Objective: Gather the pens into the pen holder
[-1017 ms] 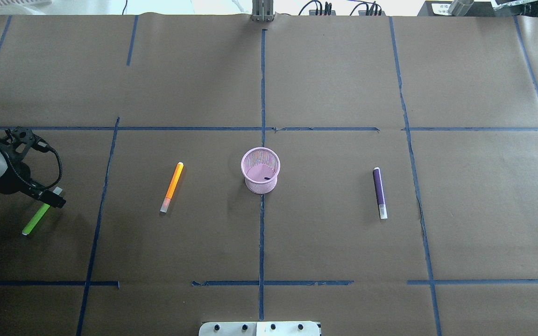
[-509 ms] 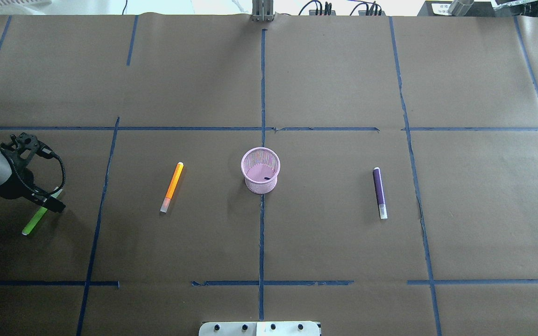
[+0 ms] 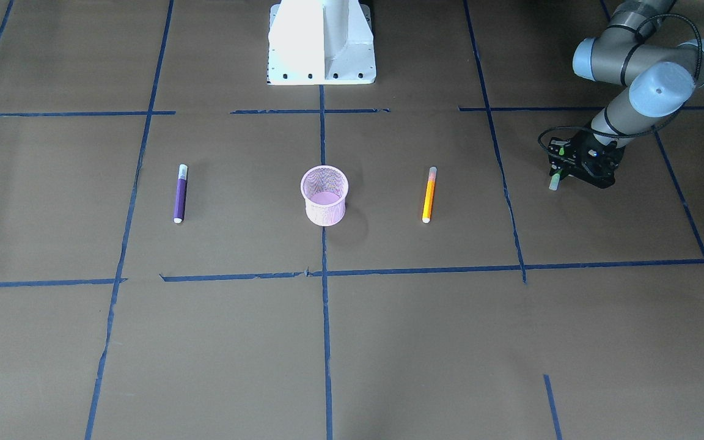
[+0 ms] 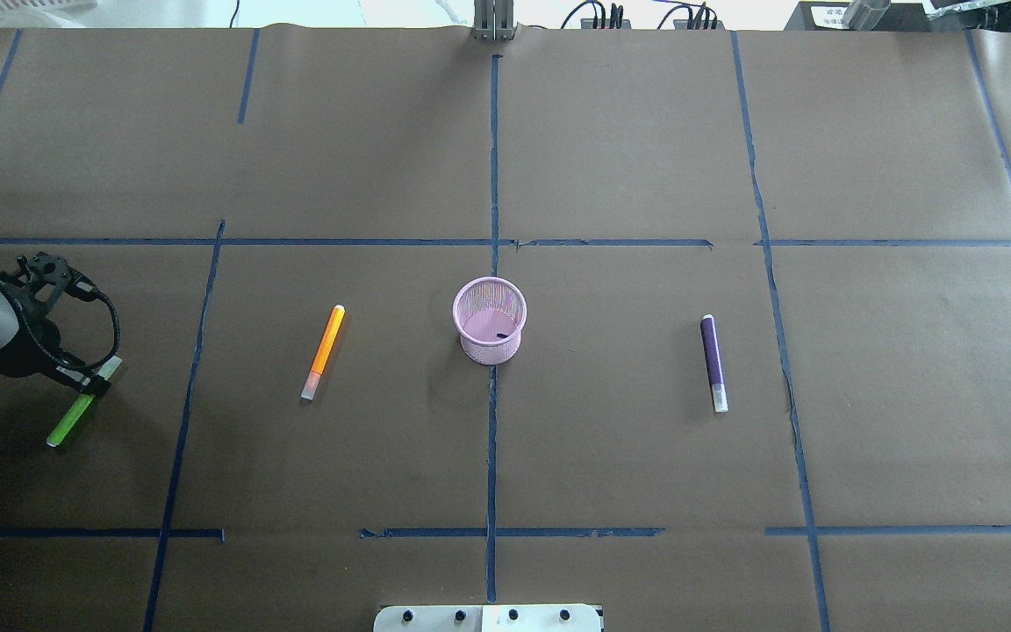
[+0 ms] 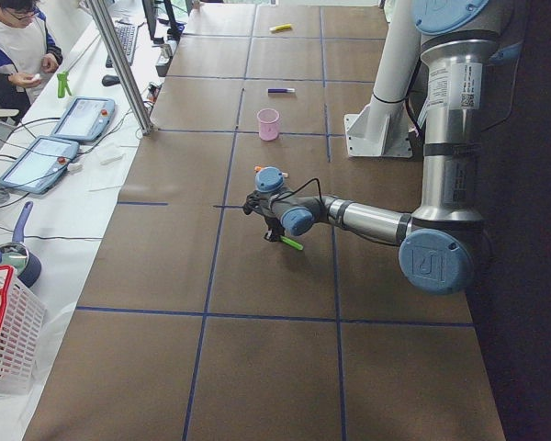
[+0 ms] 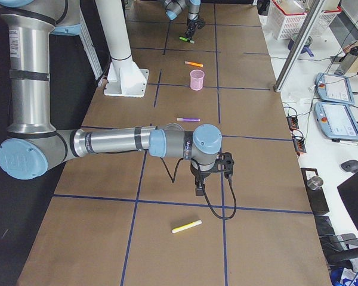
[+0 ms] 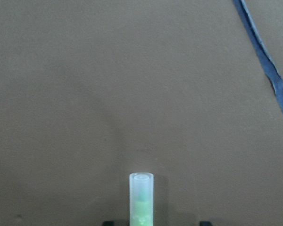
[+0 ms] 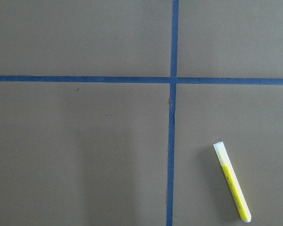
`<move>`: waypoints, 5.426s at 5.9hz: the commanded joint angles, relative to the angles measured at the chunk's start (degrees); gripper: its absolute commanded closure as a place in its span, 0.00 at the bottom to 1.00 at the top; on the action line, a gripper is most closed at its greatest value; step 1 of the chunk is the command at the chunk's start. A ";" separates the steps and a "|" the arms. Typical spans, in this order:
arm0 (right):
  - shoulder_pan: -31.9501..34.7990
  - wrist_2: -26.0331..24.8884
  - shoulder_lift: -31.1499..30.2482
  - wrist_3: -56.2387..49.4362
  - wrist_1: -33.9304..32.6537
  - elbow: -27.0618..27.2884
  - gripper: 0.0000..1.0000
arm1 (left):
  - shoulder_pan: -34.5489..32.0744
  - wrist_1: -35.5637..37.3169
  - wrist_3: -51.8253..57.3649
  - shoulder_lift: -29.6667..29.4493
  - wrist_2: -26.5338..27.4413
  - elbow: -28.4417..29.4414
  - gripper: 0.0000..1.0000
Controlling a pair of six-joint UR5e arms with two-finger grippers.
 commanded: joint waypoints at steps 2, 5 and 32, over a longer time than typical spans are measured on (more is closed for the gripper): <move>0.00 0.02 0.57 -0.09 0.00 0.03 0.00 | -2.71 0.00 -0.08 -0.05 -0.43 -5.22 1.00; -0.44 2.31 0.75 0.09 0.09 0.12 0.00 | -7.12 -0.79 -6.96 -8.80 3.13 -14.98 1.00; -3.42 1.43 1.46 -4.75 44.11 -31.43 0.00 | 8.53 -26.13 -24.51 -24.58 26.76 2.73 0.00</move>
